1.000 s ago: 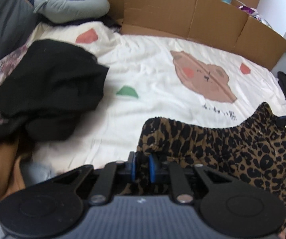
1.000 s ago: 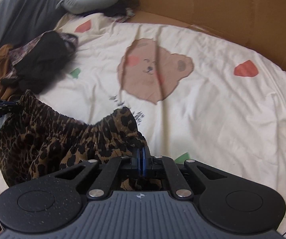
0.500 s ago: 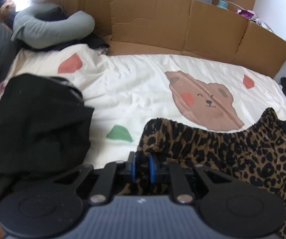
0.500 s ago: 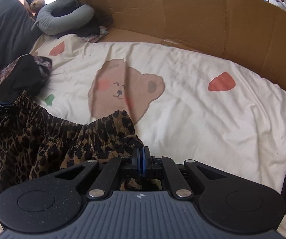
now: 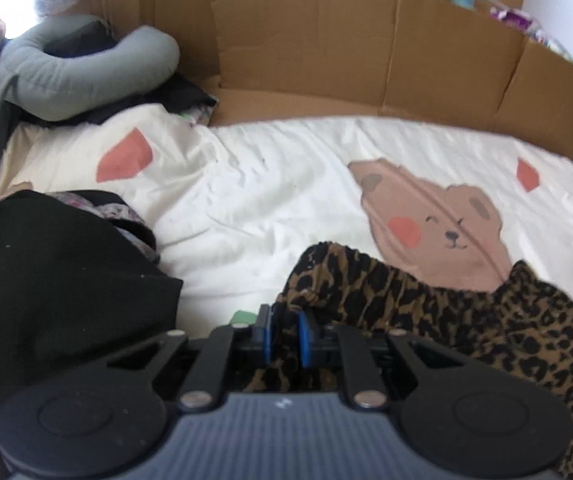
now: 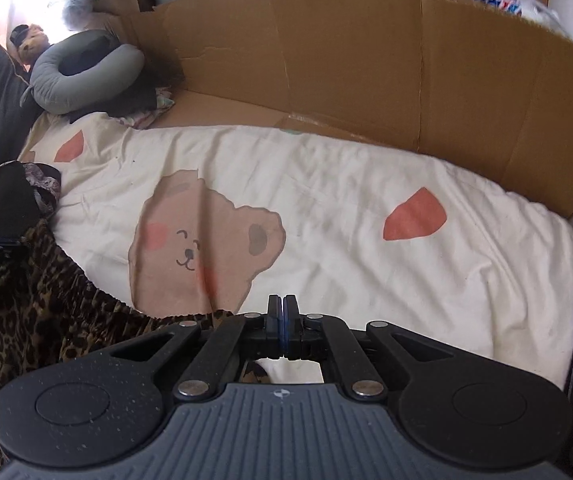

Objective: Fold clothes

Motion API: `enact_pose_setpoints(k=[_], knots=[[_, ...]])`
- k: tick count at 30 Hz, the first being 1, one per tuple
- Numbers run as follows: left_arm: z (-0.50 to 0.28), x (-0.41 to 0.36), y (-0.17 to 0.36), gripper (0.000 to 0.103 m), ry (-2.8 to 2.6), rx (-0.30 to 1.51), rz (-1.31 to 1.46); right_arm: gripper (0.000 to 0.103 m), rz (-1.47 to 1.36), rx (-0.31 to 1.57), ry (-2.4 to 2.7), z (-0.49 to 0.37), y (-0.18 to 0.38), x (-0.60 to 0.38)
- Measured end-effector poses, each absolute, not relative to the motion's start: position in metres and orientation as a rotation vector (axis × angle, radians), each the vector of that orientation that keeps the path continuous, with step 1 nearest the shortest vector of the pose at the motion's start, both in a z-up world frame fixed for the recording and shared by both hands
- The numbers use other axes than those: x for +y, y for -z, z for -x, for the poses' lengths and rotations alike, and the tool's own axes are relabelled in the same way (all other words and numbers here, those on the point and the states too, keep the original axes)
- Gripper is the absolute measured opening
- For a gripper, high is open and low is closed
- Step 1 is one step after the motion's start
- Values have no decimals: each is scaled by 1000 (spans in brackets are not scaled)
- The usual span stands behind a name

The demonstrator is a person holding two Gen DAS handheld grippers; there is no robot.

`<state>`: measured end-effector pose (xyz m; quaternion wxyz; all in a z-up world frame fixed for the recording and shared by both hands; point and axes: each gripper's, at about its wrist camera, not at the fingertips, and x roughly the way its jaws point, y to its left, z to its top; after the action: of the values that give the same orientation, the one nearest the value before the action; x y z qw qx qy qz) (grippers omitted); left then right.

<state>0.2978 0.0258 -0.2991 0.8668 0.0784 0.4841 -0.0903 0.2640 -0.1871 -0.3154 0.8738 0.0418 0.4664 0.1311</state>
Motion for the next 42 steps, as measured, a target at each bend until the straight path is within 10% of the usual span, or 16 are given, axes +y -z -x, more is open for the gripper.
enact_pose_setpoints(k=[8,15,27,38,42], knots=[[-302,29,323,21,164,1068,-154,1,-168,1019,-328,-255,339,-195],[-301,33,318,37,209,1062,-204,39,-157,1030,-386,-253,347,-187],[-308,50,312,51,243,1033,-136,50,-91,1127,-429,-264,383,-155],[-322,54,358,57,260,1113,-54,50,20,1163,-444,-251,395,-144],[-321,57,362,55,283,1155,-65,36,53,1140,-436,-246,386,-146]])
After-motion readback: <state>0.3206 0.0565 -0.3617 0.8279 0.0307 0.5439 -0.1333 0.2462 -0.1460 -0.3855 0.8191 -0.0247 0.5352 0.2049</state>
